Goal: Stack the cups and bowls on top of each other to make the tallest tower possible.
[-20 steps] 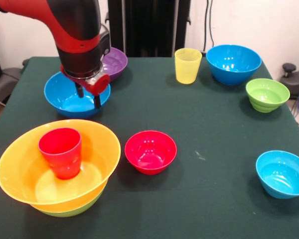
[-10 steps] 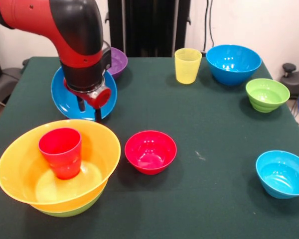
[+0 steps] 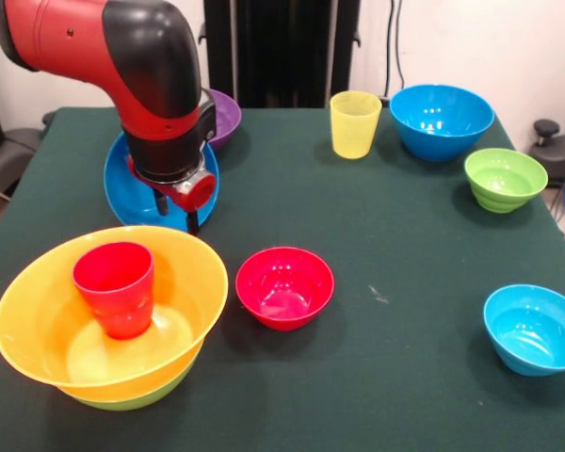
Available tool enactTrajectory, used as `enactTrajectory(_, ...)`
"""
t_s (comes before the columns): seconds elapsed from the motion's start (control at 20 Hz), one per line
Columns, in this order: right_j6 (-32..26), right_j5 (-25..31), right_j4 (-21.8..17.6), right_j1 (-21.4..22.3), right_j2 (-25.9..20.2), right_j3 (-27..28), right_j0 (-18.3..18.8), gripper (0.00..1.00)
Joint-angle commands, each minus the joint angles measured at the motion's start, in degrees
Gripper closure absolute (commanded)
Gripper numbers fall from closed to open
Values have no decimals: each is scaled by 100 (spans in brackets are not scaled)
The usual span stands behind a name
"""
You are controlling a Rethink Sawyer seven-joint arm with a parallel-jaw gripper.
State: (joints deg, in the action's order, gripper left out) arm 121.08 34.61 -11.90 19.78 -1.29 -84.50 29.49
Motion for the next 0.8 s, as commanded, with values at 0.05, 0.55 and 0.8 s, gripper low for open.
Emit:
enactTrajectory(0.05,-190,445,-92,156,-319,136,-103,0)
enactTrajectory(0.55,-286,1316,-98,493,-176,300,-232,0)
enactTrajectory(0.8,-428,1888,-119,708,-162,386,-228,0)
